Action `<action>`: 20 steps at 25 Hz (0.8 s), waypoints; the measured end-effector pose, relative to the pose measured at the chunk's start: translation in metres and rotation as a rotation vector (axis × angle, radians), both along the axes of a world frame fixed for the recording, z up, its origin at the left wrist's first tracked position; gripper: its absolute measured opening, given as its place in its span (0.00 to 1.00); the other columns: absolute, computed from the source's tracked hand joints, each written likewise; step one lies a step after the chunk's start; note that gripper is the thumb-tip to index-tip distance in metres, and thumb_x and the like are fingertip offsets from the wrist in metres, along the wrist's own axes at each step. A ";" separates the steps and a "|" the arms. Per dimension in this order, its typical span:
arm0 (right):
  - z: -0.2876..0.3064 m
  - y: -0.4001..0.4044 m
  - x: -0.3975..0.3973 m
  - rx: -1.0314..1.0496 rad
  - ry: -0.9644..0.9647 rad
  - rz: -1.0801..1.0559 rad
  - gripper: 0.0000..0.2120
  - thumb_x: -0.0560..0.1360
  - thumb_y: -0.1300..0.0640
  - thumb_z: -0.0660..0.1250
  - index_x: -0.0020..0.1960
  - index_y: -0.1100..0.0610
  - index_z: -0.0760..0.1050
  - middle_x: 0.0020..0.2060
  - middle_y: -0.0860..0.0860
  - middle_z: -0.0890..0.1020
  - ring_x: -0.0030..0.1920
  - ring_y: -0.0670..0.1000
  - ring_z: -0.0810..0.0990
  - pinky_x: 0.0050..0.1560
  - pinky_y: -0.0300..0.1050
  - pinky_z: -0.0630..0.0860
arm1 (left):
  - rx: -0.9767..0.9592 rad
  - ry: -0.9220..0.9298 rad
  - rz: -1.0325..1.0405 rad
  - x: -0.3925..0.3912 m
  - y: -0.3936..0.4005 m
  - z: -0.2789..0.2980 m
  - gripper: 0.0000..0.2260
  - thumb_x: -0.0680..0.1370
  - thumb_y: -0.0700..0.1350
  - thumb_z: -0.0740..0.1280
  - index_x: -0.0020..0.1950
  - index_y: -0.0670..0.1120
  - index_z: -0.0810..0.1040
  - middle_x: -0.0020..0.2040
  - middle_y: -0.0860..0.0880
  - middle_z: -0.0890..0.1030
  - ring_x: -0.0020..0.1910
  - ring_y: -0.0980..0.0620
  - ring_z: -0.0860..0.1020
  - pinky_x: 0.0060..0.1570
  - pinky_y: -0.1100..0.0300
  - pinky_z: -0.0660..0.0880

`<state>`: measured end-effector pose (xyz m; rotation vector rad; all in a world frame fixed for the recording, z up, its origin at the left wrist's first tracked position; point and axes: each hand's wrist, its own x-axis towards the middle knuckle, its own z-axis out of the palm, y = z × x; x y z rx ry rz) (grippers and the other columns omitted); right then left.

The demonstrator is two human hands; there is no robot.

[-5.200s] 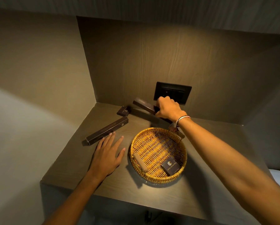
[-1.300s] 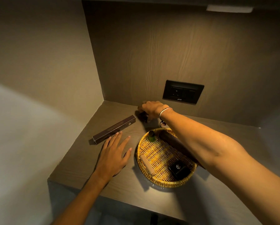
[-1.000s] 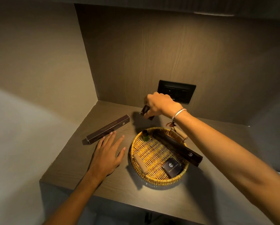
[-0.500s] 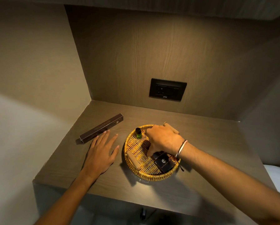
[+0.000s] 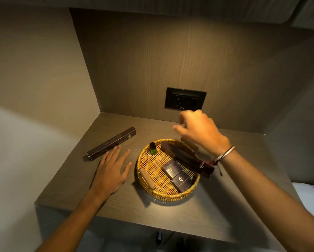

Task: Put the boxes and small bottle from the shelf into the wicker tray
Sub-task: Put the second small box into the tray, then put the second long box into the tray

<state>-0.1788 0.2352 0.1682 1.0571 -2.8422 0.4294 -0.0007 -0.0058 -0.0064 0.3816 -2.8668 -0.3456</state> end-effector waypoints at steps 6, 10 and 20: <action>-0.061 0.087 -0.074 -0.139 -0.136 -0.143 0.14 0.81 0.59 0.61 0.65 0.58 0.75 0.61 0.61 0.79 0.62 0.61 0.77 0.63 0.58 0.73 | -0.015 -0.007 0.038 0.002 0.009 0.008 0.22 0.81 0.55 0.60 0.74 0.50 0.69 0.74 0.39 0.69 0.74 0.41 0.65 0.69 0.45 0.67; -0.147 0.131 -0.057 0.036 -0.241 -0.193 0.23 0.84 0.49 0.52 0.77 0.53 0.61 0.78 0.53 0.61 0.77 0.55 0.59 0.77 0.53 0.55 | -0.152 -0.033 0.015 -0.001 0.009 0.015 0.21 0.80 0.50 0.64 0.72 0.46 0.71 0.73 0.36 0.70 0.73 0.39 0.68 0.69 0.42 0.68; -0.177 0.137 -0.058 0.007 -0.063 -0.247 0.27 0.82 0.41 0.46 0.78 0.49 0.60 0.78 0.52 0.62 0.78 0.52 0.57 0.76 0.53 0.52 | -0.079 -0.338 0.226 -0.055 -0.036 0.078 0.11 0.80 0.45 0.65 0.60 0.44 0.77 0.57 0.40 0.81 0.54 0.41 0.79 0.52 0.46 0.77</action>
